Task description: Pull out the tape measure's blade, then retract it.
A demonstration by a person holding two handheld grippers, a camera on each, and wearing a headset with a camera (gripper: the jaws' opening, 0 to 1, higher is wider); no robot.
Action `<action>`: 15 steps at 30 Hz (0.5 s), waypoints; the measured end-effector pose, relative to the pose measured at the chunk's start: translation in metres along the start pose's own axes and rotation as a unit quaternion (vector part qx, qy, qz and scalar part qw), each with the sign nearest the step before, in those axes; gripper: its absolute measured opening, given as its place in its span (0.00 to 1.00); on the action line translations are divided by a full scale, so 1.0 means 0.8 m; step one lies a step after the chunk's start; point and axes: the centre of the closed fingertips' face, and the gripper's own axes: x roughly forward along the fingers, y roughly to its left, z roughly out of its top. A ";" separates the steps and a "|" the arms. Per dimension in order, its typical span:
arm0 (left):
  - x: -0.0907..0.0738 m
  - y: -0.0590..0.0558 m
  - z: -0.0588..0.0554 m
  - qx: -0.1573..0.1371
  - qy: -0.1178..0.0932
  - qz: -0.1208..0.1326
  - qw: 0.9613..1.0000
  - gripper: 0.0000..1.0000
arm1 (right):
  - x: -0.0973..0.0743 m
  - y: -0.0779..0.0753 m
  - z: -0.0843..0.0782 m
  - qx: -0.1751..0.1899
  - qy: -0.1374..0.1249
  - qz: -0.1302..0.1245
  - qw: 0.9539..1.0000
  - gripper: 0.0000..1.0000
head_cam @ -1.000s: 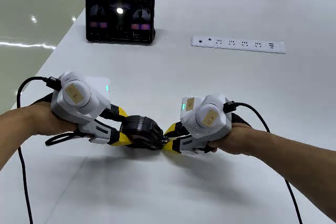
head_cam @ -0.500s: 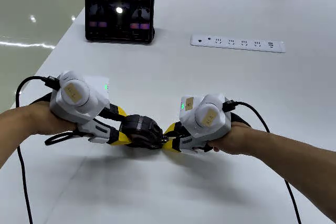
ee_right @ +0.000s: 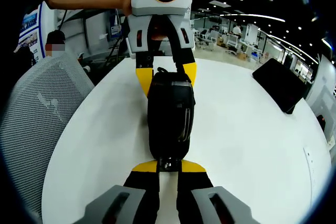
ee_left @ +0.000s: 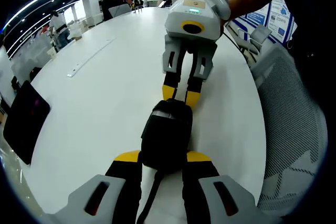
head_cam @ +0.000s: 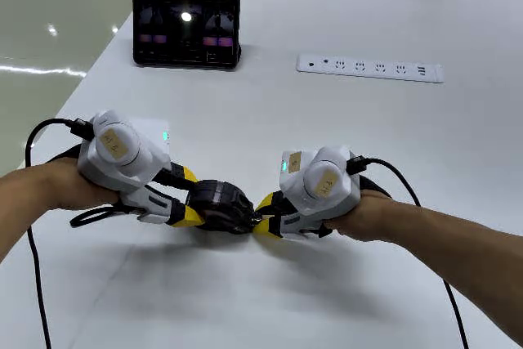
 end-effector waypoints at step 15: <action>0.000 -0.001 0.000 0.000 0.002 -0.001 1.000 0.23 | -0.004 0.001 -0.004 -0.006 0.002 0.003 1.000 0.08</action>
